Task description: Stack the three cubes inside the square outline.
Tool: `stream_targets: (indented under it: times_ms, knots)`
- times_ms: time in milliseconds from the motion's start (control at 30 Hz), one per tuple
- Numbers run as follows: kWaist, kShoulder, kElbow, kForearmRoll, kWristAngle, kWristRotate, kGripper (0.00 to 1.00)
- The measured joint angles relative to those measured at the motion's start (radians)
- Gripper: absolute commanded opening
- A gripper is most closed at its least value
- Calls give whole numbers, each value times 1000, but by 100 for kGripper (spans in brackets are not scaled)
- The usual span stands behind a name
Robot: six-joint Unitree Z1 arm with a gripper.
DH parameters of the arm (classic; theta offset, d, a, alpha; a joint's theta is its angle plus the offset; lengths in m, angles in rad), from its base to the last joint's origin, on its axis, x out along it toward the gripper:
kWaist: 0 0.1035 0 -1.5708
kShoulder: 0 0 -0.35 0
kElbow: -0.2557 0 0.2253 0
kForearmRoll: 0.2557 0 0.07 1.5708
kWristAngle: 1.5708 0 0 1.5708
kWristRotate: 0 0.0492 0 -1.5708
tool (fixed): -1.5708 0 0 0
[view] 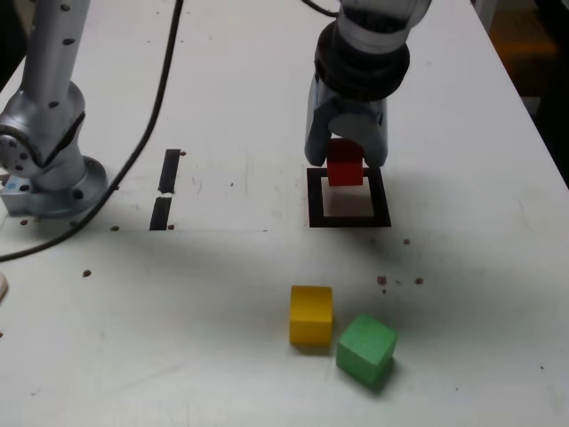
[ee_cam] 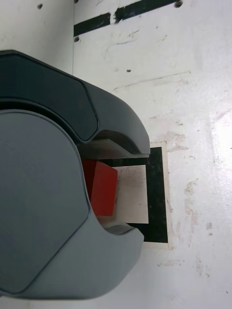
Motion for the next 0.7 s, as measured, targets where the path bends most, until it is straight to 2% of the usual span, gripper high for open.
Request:
stream_targets:
  times_ms: [33, 167, 333, 567, 700]
  knots:
    - [-1, 1, 23, -36, -3, -27, 18]
    - [0, 10, 35, -62, 5, -48, 18]
    - [0, 47, 23, -56, 25, -51, 18]
    - [0, 73, 9, -38, 30, -51, 18]
    - [0, 74, -4, -22, 36, -51, 25]
